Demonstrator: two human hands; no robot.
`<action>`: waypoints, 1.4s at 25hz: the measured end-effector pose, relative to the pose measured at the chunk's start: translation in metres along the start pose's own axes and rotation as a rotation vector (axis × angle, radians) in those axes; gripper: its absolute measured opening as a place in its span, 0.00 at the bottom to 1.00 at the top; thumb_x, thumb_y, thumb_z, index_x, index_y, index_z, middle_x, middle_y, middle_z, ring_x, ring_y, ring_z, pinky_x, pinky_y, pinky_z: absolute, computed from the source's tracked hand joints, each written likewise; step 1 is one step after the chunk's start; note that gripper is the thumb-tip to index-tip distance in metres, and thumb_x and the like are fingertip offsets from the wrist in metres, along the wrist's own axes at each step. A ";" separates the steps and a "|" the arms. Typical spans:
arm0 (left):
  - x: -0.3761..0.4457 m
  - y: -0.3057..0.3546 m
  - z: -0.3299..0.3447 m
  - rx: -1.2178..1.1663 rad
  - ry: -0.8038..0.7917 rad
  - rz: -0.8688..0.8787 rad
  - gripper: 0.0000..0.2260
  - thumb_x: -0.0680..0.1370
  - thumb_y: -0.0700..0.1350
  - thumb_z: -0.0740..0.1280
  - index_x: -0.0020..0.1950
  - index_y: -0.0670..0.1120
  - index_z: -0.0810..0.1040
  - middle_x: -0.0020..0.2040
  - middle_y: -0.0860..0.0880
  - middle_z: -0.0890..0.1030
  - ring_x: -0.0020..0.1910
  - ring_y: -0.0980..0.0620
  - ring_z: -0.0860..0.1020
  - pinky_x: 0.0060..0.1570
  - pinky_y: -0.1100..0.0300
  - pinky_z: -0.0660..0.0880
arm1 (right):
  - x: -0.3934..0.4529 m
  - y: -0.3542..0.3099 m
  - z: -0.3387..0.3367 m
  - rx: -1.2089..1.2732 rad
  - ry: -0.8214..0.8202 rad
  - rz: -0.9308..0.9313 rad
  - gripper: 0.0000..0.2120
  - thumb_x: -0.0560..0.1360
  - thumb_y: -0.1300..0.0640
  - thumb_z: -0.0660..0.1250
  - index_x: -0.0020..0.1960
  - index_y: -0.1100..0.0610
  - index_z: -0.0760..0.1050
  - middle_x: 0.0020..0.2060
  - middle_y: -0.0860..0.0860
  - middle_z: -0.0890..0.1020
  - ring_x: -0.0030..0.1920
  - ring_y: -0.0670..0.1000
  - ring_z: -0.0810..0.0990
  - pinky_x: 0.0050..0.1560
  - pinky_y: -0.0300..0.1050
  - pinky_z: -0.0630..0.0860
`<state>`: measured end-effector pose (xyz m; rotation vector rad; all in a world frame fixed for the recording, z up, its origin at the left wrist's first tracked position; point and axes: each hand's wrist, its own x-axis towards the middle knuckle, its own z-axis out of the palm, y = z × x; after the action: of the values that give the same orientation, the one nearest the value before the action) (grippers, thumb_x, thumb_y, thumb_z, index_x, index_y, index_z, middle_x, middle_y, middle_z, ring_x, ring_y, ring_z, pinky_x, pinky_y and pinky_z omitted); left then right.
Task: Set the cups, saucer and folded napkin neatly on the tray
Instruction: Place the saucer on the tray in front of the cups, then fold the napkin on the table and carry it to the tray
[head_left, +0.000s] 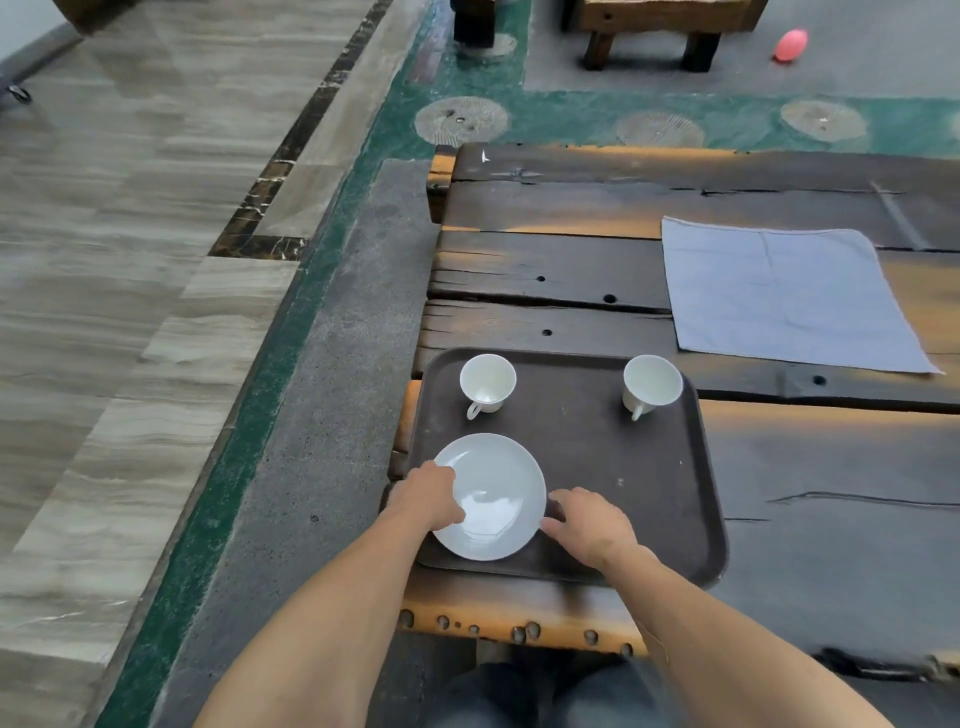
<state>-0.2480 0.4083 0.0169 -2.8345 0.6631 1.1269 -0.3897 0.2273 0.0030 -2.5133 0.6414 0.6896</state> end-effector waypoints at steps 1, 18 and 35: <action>-0.001 0.008 -0.002 -0.033 -0.062 0.053 0.28 0.75 0.50 0.68 0.74 0.49 0.67 0.71 0.47 0.69 0.68 0.45 0.69 0.63 0.49 0.70 | -0.004 0.005 -0.004 0.018 0.007 0.009 0.21 0.77 0.43 0.60 0.68 0.49 0.71 0.63 0.50 0.77 0.62 0.54 0.75 0.59 0.51 0.74; -0.018 0.225 0.027 0.017 -0.109 0.458 0.22 0.74 0.57 0.67 0.66 0.51 0.76 0.64 0.51 0.78 0.62 0.50 0.76 0.62 0.55 0.72 | -0.094 0.175 -0.052 0.241 0.148 0.275 0.20 0.77 0.46 0.62 0.67 0.50 0.73 0.62 0.51 0.80 0.61 0.54 0.78 0.62 0.49 0.74; -0.041 0.425 0.074 -0.060 -0.094 0.404 0.21 0.77 0.54 0.66 0.67 0.48 0.75 0.62 0.49 0.79 0.58 0.48 0.77 0.61 0.56 0.73 | -0.150 0.389 -0.109 0.166 0.175 0.257 0.19 0.77 0.45 0.62 0.67 0.49 0.74 0.60 0.48 0.81 0.60 0.53 0.78 0.59 0.48 0.75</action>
<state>-0.4898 0.0503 0.0473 -2.7460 1.2534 1.3370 -0.6756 -0.0902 0.0556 -2.3767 1.0532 0.4824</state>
